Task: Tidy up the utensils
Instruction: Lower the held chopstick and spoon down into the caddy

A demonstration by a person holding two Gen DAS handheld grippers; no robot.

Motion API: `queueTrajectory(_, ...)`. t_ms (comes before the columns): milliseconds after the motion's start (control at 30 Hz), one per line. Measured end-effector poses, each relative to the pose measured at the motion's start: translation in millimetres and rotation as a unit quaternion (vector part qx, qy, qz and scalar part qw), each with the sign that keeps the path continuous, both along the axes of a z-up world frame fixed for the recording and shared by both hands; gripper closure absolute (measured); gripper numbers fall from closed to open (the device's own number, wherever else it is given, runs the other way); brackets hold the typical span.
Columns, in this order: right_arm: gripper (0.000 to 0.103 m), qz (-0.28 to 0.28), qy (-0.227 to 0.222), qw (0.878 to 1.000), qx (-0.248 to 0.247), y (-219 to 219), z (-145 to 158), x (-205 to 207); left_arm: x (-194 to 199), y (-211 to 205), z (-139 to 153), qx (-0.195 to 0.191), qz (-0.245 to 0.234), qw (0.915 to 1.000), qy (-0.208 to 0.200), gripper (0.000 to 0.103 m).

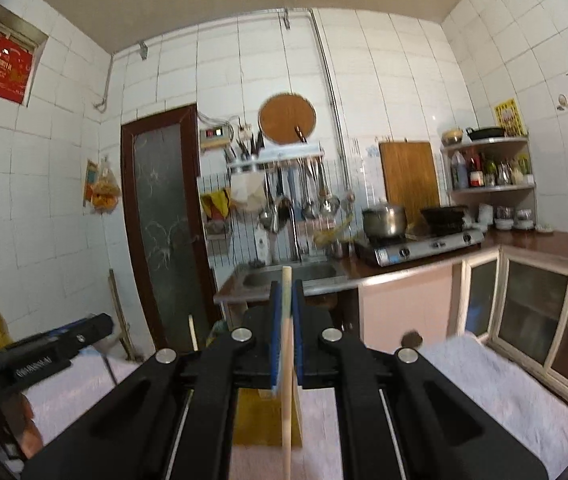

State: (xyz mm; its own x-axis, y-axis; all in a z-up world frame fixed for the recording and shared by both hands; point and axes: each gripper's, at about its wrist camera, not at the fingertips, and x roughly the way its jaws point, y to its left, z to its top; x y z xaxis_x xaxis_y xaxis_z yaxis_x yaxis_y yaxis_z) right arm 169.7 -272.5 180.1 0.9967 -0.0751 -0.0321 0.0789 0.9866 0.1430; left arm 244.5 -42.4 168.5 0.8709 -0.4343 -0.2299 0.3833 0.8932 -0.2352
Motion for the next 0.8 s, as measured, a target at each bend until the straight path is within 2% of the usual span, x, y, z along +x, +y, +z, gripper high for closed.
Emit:
queueTrajectory(167, 0.097, 0.004, -0.028, 1.000, 0.003, -2.4, 30.1, 39.7, 46.9, -16.9, 15.5, -0.026, -0.011, 0.9992, -0.029, 0.068)
queueTrajectory(300, 0.097, 0.008, -0.037, 0.999, 0.006, -5.4, 35.8, 80.0, 87.7, -35.4, 5.6, -0.030, -0.014, 0.9991, -0.029, 0.068)
queueTrajectory(400, 0.097, 0.011, -0.030, 0.999, 0.013, -9.4, 27.0, 105.5, 119.8, -45.5, -12.9, -0.030, -0.013, 0.9993, -0.019, 0.068)
queueTrajectory(533, 0.097, 0.016, -0.010, 1.000, 0.021, -14.6, 5.2, 135.5, 143.8, -51.2, -36.0, -0.030, -0.013, 0.9995, -0.005, 0.068)
queueTrajectory(800, 0.097, 0.026, 0.042, 0.999, 0.021, -18.1, -44.7, 160.2, 148.1, -41.5, -68.8, -0.017, -0.004, 0.9995, 0.025, 0.068)
